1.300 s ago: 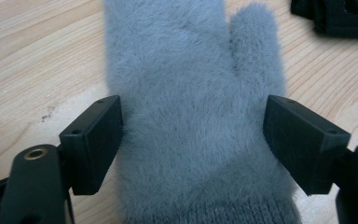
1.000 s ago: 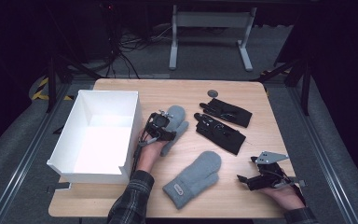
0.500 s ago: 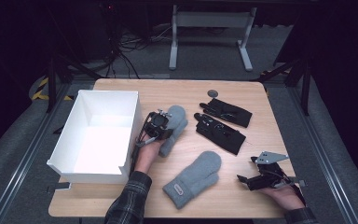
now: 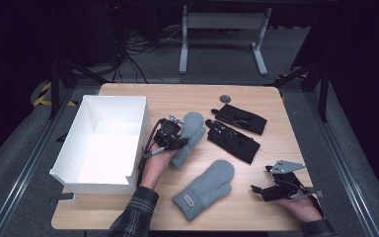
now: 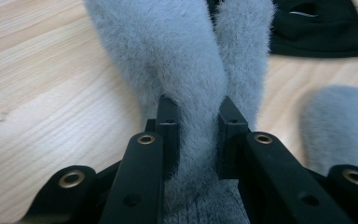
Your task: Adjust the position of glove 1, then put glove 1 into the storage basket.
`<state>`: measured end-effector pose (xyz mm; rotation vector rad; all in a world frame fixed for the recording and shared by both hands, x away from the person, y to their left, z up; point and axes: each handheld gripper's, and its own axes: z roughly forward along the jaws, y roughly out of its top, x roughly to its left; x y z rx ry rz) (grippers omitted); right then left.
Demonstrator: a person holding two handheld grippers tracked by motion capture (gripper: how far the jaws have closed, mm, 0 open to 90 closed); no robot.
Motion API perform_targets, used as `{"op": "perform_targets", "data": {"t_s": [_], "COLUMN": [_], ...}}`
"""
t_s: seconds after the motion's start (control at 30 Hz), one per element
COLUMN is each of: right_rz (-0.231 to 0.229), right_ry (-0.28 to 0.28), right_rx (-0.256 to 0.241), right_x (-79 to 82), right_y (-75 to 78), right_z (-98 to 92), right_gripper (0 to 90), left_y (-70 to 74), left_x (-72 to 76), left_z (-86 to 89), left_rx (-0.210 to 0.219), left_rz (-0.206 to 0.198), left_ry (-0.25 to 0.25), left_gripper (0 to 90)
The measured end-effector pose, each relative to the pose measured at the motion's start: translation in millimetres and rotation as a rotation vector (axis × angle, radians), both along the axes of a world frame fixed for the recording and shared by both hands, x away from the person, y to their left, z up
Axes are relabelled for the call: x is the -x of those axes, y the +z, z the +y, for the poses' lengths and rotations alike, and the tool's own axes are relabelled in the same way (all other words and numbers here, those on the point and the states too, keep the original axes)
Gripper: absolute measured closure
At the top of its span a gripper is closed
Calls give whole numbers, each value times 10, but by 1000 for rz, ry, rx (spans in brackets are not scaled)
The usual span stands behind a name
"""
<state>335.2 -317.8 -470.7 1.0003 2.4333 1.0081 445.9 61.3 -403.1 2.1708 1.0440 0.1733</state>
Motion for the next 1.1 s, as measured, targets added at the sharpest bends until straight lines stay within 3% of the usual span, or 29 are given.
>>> {"op": "perform_targets", "data": {"t_s": [0.27, 0.53, 1.1], "right_rz": [0, 1, 1], "right_ry": [-1, -1, -1], "right_rx": [1, 1, 1], "right_x": [-2, -2, -2], "right_y": [-1, 0, 0], "right_z": [3, 3, 3], "right_gripper": [43, 43, 42], "left_y": [91, 132, 150], "left_x": [195, 450, 976], "left_z": [-32, -68, -146], "left_rx": [37, 47, 62], "left_rz": [-1, 5, 20], "left_ry": [-88, -169, -262], "left_gripper": [761, 761, 761]}}
